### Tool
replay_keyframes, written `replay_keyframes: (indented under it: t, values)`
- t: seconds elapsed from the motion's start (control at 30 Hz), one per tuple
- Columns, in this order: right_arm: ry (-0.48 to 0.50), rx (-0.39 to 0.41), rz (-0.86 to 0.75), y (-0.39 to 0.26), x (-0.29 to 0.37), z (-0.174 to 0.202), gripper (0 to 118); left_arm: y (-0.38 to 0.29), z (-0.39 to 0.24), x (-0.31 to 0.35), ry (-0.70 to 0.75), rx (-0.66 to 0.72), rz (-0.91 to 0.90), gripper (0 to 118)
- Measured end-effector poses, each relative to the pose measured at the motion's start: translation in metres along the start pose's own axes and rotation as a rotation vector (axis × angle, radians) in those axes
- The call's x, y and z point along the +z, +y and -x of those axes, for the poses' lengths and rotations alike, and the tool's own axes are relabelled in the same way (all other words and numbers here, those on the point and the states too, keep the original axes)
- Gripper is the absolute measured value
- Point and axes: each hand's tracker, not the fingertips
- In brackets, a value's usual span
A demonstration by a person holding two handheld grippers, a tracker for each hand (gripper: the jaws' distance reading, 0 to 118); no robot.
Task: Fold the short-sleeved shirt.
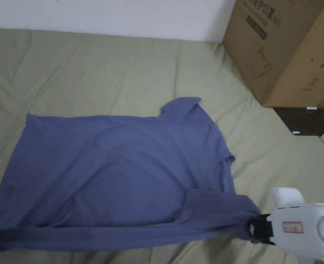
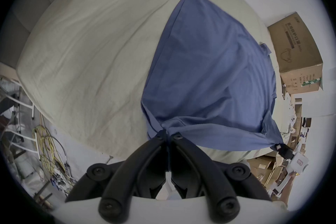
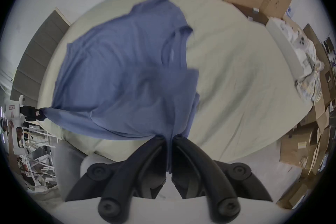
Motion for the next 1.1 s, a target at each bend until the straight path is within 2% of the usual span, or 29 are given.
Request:
replay_keyframes:
  t: [0.1, 0.2, 0.37, 0.5, 0.7, 0.77, 0.8, 0.87, 0.9, 0.93, 1.0, 1.1]
  values:
    - [-0.001, 0.033, -0.046, 0.036, 0.013, 0.002, 1, 0.03, -0.016, 0.012, 0.011, -0.053, -0.046, 2]
    - [-0.009, 0.024, -0.063, 0.079, 0.001, 0.003, 1, 0.067, -0.03, 0.005, 0.035, -0.066, -0.047, 2]
    - [-0.077, 0.06, 0.011, 0.138, -0.065, 0.009, 1, 0.126, -0.056, -0.054, 0.148, -0.112, 0.039, 2]
    - [-0.133, 0.095, 0.089, 0.158, -0.121, 0.017, 1, 0.15, -0.068, -0.104, 0.221, -0.155, 0.126, 2]
    - [-0.132, 0.076, 0.153, 0.16, -0.169, 0.005, 1, 0.155, -0.065, -0.138, 0.233, -0.156, 0.168, 2]
    - [-0.125, 0.074, 0.151, 0.159, -0.168, 0.004, 4, 0.155, -0.063, -0.136, 0.231, -0.169, 0.157, 10]
    - [-0.122, 0.069, 0.139, 0.157, -0.161, 0.005, 14, 0.154, -0.062, -0.13, 0.21, -0.166, 0.14, 23]
    - [-0.114, 0.056, 0.098, 0.157, -0.144, 0.002, 88, 0.152, -0.061, -0.114, 0.176, -0.144, 0.083, 103]
    - [-0.117, 0.048, 0.089, 0.156, -0.132, -0.001, 113, 0.146, -0.059, -0.104, 0.185, -0.136, 0.072, 118]
    - [-0.106, 0.04, 0.084, 0.155, -0.118, -0.003, 118, 0.145, -0.054, -0.089, 0.162, -0.152, -0.011, 108]
    - [-0.038, 0.036, 0.054, 0.153, -0.084, -0.011, 118, 0.136, -0.04, -0.067, 0.144, -0.142, -0.033, 108]
    - [-0.049, 0.042, 0.059, 0.136, -0.04, -0.015, 118, 0.112, -0.018, -0.03, 0.129, -0.105, -0.114, 109]
